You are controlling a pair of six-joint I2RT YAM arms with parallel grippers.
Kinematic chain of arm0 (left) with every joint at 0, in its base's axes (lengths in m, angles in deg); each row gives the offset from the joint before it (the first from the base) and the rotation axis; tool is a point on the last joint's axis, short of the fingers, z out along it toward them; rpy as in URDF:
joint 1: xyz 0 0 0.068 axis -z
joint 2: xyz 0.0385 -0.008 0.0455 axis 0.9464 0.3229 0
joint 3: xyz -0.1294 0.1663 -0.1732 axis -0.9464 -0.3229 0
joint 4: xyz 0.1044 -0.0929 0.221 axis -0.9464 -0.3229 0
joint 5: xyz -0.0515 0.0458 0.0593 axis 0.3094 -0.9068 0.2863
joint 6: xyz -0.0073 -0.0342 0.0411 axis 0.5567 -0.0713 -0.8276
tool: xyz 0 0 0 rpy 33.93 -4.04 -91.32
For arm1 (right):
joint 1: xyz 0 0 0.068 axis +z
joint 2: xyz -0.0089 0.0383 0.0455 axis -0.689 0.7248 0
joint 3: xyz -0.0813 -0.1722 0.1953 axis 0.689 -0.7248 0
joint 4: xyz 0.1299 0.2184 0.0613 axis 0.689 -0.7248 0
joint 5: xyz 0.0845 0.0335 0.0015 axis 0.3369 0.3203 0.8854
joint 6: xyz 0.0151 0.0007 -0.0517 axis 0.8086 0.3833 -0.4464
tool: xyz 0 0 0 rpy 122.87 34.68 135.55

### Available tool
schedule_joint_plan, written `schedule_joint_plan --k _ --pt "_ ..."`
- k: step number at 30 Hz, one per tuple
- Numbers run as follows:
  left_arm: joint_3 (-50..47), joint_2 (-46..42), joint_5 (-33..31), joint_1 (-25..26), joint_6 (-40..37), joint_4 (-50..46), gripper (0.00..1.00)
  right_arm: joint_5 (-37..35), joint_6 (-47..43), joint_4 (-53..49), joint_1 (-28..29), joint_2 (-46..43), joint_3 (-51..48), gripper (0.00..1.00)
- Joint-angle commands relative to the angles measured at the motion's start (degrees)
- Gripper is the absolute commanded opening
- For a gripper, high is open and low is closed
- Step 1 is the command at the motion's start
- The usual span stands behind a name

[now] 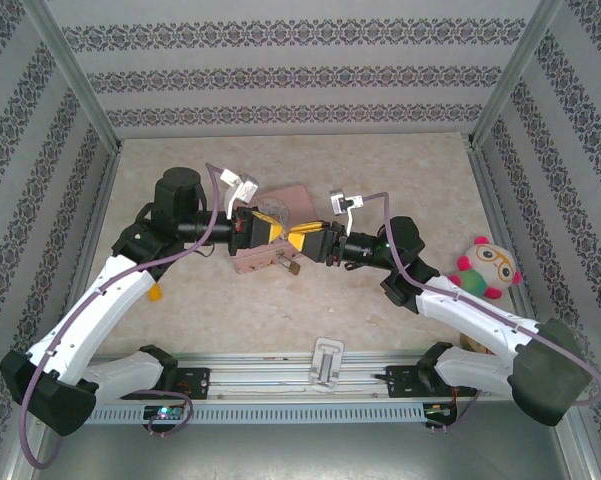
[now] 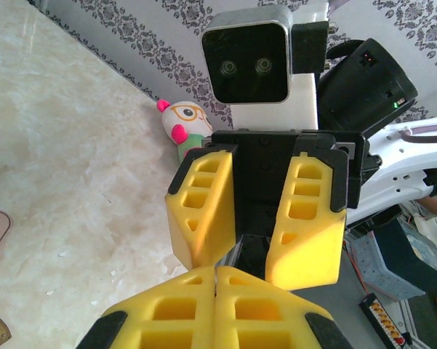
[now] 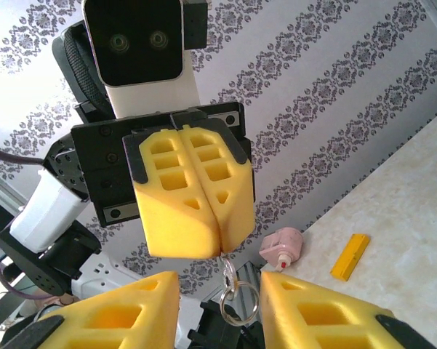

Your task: Unlock the padlock with the key

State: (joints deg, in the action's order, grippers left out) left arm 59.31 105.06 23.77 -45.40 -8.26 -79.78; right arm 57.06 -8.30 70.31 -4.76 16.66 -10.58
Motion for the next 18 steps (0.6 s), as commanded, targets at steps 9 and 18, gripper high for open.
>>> schedule_joint_plan --k 9,18 --pt "-0.6 0.7 2.0 0.0 1.0 2.8 0.00 1.4 -1.5 0.7 0.9 1.8 2.6 0.30" --pt "-0.7 0.9 1.8 0.0 1.4 3.2 0.00 2.0 -1.3 0.7 1.2 2.1 2.7 0.26"
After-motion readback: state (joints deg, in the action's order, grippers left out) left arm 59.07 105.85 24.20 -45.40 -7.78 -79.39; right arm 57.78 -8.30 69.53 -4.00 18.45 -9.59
